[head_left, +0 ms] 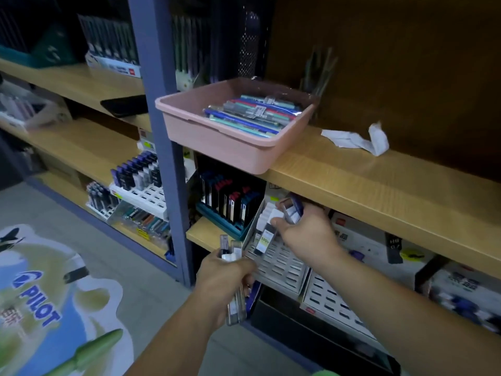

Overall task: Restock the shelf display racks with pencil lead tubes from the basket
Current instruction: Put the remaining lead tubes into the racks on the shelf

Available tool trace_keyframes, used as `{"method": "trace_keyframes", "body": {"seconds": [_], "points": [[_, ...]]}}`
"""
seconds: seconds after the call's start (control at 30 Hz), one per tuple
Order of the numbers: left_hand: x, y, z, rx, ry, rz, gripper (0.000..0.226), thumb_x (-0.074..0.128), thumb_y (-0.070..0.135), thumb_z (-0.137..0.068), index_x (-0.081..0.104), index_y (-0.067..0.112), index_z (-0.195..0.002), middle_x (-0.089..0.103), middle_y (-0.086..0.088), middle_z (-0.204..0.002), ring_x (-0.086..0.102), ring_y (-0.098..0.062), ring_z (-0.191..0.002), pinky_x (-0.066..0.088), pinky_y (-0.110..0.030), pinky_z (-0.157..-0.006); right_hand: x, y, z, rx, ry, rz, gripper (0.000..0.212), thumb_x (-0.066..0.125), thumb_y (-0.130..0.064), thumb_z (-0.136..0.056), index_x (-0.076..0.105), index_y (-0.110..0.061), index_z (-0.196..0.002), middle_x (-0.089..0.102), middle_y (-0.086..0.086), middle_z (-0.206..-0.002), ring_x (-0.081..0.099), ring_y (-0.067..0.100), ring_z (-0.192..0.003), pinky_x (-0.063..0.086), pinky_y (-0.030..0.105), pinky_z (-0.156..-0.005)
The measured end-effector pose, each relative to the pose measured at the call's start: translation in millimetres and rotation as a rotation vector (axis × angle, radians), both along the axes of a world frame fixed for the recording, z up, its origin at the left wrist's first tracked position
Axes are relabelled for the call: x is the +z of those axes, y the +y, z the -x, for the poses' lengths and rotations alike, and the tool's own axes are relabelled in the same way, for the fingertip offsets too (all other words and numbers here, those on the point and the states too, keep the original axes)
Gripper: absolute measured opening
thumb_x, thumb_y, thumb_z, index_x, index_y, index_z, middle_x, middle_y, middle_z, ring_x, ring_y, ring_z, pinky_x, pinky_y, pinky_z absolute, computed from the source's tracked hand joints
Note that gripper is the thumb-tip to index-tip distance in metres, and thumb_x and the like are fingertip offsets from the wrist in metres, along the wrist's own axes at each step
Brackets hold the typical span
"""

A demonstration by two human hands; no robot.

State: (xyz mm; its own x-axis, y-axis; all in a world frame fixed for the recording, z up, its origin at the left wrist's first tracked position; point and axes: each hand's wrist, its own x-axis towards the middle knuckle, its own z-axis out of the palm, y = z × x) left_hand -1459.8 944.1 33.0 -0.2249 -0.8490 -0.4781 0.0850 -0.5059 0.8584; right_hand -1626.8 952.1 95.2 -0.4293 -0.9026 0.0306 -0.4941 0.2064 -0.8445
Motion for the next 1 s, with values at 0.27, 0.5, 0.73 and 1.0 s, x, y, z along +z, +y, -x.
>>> {"method": "trace_keyframes", "body": {"seconds": [0.27,0.5,0.73,1.0], "points": [[-7,-3,-8,-0.073,-0.018,-0.037,0.011,0.066,-0.008,-0.081,0.063,-0.001,-0.09,0.059,-0.017,-0.066,0.055,-0.021,-0.054,0.047,-0.028,-0.05,-30,-10,-12,-0.065,0.089,0.037,0.023,0.072,-0.019,-0.091,0.055,-0.033,-0.084,0.063,-0.015,-0.089,0.061,0.012,-0.066,0.044,0.023,-0.06],[-3,-2,-6,-0.013,0.177,-0.129,0.01,0.071,0.003,-0.092,0.065,0.003,-0.1,0.066,-0.017,-0.08,0.072,-0.035,-0.081,0.061,-0.062,-0.08,-35,-7,-12,-0.024,0.236,0.001,0.019,0.07,-0.023,-0.09,0.054,-0.032,-0.088,0.066,-0.01,-0.084,0.063,0.02,-0.073,0.056,0.035,-0.069],[0,3,-3,-0.041,0.303,-0.224,0.031,0.081,0.029,-0.088,0.069,0.009,-0.108,0.069,-0.014,-0.087,0.071,-0.034,-0.084,0.061,-0.058,-0.078,-40,-7,-13,0.002,0.404,0.011,0.014,0.069,-0.03,-0.093,0.059,-0.03,-0.102,0.071,-0.007,-0.097,0.066,0.022,-0.092,0.058,0.038,-0.077],[-4,7,4,0.012,0.245,-0.156,0.032,0.087,0.014,-0.082,0.066,0.011,-0.106,0.063,-0.007,-0.074,0.055,-0.019,-0.062,0.039,-0.028,-0.047,-41,-16,-14,0.084,0.526,0.027,0.025,0.069,-0.028,-0.093,0.062,-0.035,-0.116,0.069,-0.008,-0.11,0.064,0.021,-0.102,0.055,0.034,-0.078]]}}
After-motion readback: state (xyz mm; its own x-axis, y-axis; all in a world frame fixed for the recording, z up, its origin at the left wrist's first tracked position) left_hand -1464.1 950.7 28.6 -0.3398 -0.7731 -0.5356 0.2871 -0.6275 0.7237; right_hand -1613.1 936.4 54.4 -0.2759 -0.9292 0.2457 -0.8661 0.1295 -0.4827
